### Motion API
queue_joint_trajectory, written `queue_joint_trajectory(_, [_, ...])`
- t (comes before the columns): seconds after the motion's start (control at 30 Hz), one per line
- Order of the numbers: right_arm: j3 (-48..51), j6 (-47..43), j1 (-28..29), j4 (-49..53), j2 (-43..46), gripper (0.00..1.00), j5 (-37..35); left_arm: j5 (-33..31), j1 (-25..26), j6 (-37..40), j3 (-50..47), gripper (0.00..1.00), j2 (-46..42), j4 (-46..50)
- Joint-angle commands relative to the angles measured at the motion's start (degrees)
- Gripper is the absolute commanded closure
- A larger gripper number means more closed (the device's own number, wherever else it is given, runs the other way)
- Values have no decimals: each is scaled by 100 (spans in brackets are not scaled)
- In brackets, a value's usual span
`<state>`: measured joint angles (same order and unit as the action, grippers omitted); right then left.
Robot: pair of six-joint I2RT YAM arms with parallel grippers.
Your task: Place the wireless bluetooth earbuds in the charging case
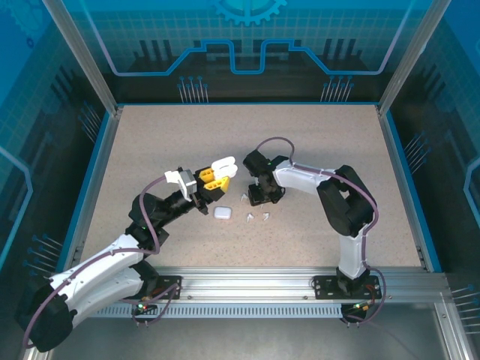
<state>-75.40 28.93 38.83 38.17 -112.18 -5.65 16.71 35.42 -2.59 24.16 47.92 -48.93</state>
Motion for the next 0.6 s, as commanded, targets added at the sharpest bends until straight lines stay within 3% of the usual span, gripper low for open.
queue_joint_trajectory(0.0, [-177, -19, 129, 147, -163, 55, -33, -106, 27, 101, -71, 94, -108, -35])
queue_joint_trajectory(0.57, [-304, -108, 220, 459, -263, 69, -47, -149, 30, 127, -74, 94, -128, 13])
